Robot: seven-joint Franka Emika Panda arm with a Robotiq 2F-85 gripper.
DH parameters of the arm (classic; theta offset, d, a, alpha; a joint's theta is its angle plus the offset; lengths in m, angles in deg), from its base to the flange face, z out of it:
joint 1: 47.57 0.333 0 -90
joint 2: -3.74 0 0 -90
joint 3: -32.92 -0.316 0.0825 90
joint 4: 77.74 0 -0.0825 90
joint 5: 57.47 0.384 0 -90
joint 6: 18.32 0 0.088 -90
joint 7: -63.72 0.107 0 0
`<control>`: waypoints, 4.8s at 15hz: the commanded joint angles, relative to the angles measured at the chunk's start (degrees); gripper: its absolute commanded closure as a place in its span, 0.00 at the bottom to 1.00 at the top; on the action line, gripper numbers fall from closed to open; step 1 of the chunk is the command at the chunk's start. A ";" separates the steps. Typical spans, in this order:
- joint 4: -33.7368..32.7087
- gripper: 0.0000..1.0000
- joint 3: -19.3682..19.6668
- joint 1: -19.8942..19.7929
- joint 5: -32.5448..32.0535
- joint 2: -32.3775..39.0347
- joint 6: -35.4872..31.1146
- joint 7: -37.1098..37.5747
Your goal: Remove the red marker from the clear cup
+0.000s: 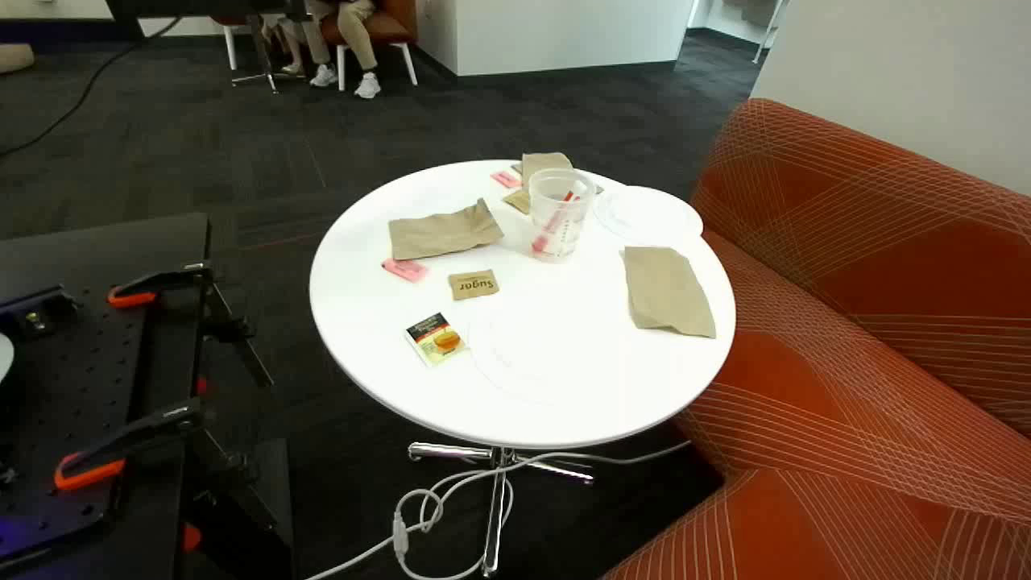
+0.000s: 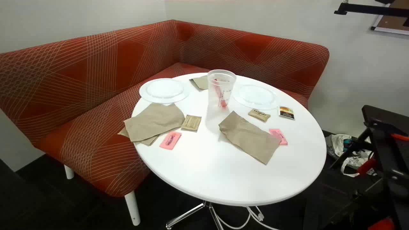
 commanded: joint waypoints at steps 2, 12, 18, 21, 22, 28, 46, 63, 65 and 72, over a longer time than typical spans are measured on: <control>-0.13 0.00 -0.40 -0.43 0.40 -0.03 0.20 -0.33; -2.44 0.00 -1.65 -0.34 -0.92 2.43 -1.83 -0.82; -6.21 0.00 -1.77 0.57 -1.82 9.45 -9.55 -3.75; -8.95 0.00 -2.04 0.41 -2.61 14.81 -15.05 -5.28; -10.16 0.00 -1.96 0.47 -2.93 17.00 -16.56 -5.87; -18.78 0.00 -1.76 1.39 -4.45 30.01 -20.41 -7.92; -35.08 0.00 -0.06 3.59 -2.56 52.83 -20.48 -12.90; -37.38 0.00 0.00 4.22 -2.19 56.59 -17.78 -12.53; -37.87 0.00 -0.16 4.16 -1.91 57.59 -17.85 -13.01; -41.16 0.00 -0.77 4.40 -0.94 61.34 -17.02 -14.13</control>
